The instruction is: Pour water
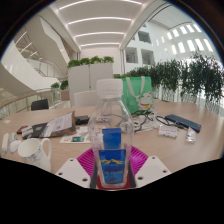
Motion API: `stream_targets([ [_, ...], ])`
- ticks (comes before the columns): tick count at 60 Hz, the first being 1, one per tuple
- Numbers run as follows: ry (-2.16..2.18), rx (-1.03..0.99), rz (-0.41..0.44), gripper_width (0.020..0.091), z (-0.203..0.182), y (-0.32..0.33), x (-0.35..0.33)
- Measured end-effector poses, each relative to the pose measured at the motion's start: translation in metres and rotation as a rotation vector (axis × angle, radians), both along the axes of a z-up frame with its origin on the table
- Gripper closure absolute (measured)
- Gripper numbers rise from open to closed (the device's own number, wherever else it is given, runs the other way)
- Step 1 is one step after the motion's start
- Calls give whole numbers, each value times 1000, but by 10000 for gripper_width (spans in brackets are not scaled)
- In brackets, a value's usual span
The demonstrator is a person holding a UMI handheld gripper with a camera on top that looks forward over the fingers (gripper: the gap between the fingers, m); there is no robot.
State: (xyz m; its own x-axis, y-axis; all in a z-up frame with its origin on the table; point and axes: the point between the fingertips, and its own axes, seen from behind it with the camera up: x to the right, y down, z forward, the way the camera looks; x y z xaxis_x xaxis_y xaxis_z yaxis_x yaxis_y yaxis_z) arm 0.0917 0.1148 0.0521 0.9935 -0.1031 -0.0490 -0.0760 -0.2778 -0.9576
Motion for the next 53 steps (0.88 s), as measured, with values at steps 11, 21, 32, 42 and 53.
stream_targets([
  [11,22,-77,-33,571,-6,-8,3],
  [21,56,-125,-34,290,14,-44,-5],
  [32,11,-128,-60,278,67,-122,-25],
  [42,-10,-123,-45,278,124,-199,-71],
  [53,31,-124,-71,276,175,-292,-129],
])
